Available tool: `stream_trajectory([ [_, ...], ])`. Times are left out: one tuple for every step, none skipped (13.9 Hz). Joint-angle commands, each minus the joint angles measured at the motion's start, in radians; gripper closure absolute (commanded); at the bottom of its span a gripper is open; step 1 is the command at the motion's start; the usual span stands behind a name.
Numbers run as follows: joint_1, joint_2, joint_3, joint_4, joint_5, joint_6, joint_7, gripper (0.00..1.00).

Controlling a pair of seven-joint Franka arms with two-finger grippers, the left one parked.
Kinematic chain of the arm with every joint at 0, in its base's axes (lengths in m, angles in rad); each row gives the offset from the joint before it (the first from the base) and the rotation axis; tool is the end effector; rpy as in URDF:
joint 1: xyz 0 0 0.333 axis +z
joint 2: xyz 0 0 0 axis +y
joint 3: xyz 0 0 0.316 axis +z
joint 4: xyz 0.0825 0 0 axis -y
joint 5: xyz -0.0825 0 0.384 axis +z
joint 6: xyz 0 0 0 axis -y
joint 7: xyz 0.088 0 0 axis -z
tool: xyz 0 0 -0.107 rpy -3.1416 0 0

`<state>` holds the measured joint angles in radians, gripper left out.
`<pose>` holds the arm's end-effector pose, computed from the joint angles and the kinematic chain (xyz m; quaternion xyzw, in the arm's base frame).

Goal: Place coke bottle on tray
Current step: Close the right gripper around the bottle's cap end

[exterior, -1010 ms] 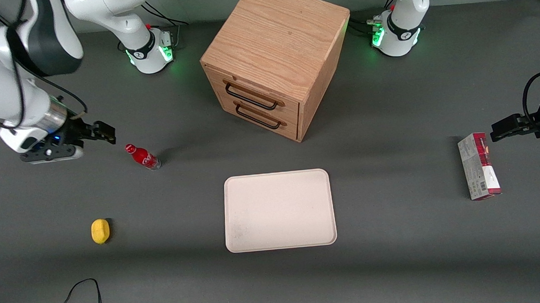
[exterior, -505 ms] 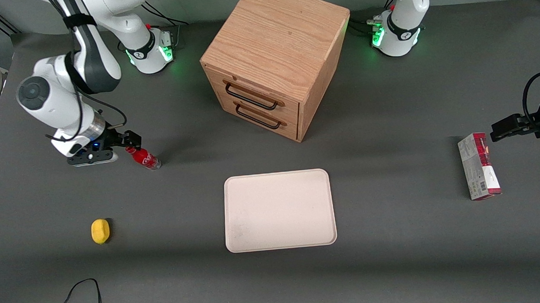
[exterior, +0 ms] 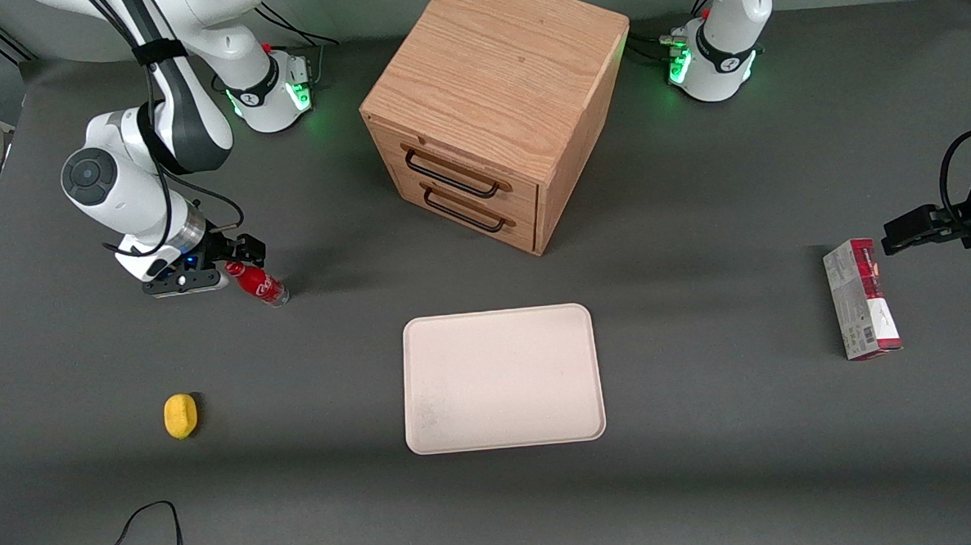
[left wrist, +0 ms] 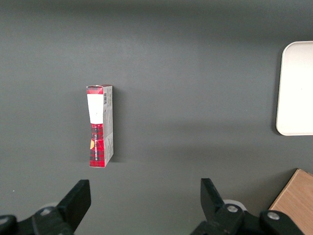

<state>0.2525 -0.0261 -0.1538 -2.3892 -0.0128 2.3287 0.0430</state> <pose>0.4845 0.0478 0.3255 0.9993 0.0324 -0.0171 0.0038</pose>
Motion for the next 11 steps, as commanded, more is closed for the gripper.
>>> stream_trajectory([
  [0.004, 0.009, -0.001, -0.01, -0.01, 0.029, 0.009, 0.5],
  [0.004, 0.014, -0.001, -0.008, -0.01, 0.032, 0.009, 0.64],
  [0.004, 0.02, 0.0, -0.007, -0.01, 0.032, 0.009, 0.77],
  [0.004, 0.021, -0.001, -0.005, -0.01, 0.034, 0.009, 0.85],
  [0.004, 0.026, 0.0, -0.002, -0.01, 0.034, 0.009, 0.91],
  [0.004, 0.028, 0.0, 0.001, -0.01, 0.034, 0.009, 0.95],
  [0.004, 0.029, 0.0, 0.002, -0.01, 0.032, 0.014, 0.98],
  [0.004, 0.029, 0.0, 0.01, -0.01, 0.032, 0.017, 1.0],
  [0.004, 0.029, 0.0, 0.018, -0.01, 0.028, 0.02, 1.0],
  [0.004, 0.031, 0.0, 0.034, -0.01, 0.023, 0.023, 1.0],
  [0.004, 0.037, 0.0, 0.06, -0.01, 0.014, 0.025, 1.0],
])
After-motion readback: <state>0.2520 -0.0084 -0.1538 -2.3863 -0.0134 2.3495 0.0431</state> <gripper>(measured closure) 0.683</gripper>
